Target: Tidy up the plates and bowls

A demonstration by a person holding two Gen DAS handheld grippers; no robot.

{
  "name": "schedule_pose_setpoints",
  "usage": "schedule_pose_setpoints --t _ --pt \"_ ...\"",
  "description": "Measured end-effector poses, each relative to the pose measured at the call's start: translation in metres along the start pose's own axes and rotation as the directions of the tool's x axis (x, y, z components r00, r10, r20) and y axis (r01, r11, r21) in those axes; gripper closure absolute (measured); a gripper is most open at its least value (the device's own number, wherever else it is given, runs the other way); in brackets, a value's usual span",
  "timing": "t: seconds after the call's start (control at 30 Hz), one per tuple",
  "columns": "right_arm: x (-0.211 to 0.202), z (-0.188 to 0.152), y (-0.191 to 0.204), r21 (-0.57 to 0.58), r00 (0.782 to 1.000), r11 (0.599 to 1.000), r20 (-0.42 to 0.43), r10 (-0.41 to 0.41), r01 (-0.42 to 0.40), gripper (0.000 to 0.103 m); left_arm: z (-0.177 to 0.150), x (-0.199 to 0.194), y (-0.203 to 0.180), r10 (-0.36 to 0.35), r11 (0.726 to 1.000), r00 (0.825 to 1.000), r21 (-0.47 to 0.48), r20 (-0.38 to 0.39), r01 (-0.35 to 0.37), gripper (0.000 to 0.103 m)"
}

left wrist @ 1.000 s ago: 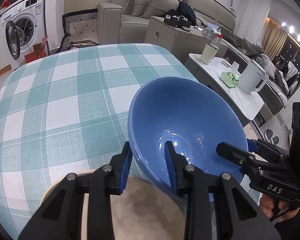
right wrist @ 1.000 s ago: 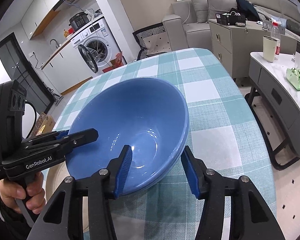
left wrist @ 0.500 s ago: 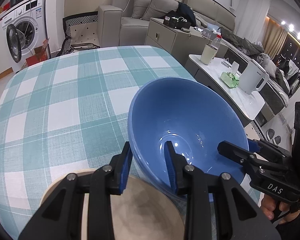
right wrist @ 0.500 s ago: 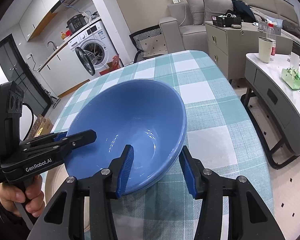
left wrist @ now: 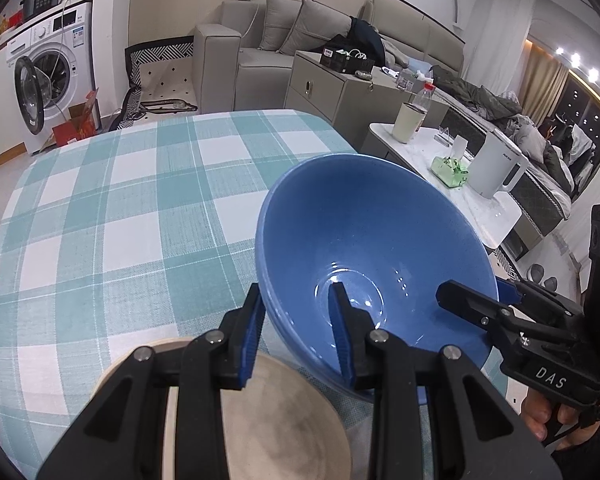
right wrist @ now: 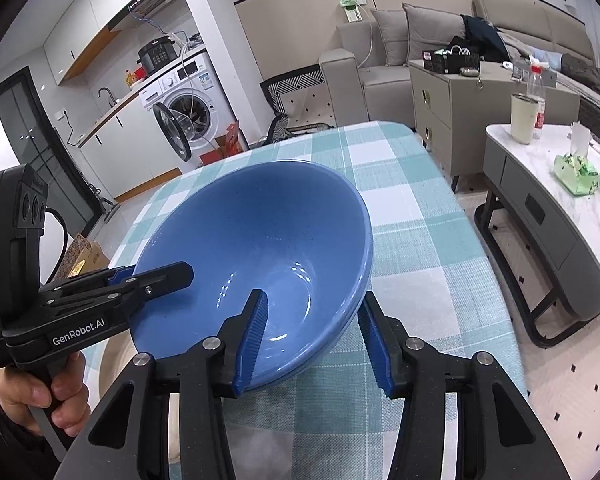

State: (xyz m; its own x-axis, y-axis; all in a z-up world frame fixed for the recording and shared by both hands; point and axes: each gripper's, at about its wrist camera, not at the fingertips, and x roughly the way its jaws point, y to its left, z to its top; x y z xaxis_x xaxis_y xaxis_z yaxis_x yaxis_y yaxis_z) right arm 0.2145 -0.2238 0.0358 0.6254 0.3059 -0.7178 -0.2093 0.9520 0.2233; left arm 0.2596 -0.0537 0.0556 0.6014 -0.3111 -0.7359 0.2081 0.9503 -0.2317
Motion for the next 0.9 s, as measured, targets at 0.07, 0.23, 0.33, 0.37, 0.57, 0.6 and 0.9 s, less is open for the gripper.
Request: schedule_pose_setpoints --t 0.07,0.23,0.33,0.37,0.57,0.6,0.9 --pt "-0.005 0.001 0.004 -0.006 1.0 1.0 0.006 0.0 0.0 0.055 0.0 -0.006 0.0 0.001 1.0 1.0 -0.002 0.01 -0.001 0.072" --pt "-0.016 0.004 0.013 -0.016 1.0 1.0 0.021 0.003 -0.003 0.055 0.0 -0.023 0.002 0.002 1.0 0.999 -0.011 0.032 -0.002 0.072" --pt "-0.023 0.005 0.021 -0.024 0.999 1.0 0.034 0.004 -0.004 0.055 0.0 -0.03 0.004 0.003 1.0 0.999 -0.017 0.04 -0.002 0.072" --pt "-0.026 0.006 0.023 -0.027 0.999 1.0 0.039 0.006 -0.005 0.055 0.0 -0.033 0.004 0.006 1.0 0.999 -0.018 0.045 -0.005 0.072" --pt "-0.033 0.007 0.036 -0.043 0.999 0.999 0.048 0.01 -0.008 0.055 -0.003 -0.047 0.007 0.02 1.0 0.998 -0.023 0.062 -0.018 0.072" --pt "-0.034 0.006 0.038 -0.046 0.999 0.999 0.047 0.013 -0.011 0.055 -0.003 -0.049 0.008 0.023 0.999 0.998 -0.024 0.064 -0.022 0.072" --pt "-0.032 0.003 0.06 -0.084 0.998 0.996 0.035 0.046 -0.043 0.055 -0.016 -0.065 0.023 0.071 0.996 0.995 -0.06 0.073 -0.067 0.072"
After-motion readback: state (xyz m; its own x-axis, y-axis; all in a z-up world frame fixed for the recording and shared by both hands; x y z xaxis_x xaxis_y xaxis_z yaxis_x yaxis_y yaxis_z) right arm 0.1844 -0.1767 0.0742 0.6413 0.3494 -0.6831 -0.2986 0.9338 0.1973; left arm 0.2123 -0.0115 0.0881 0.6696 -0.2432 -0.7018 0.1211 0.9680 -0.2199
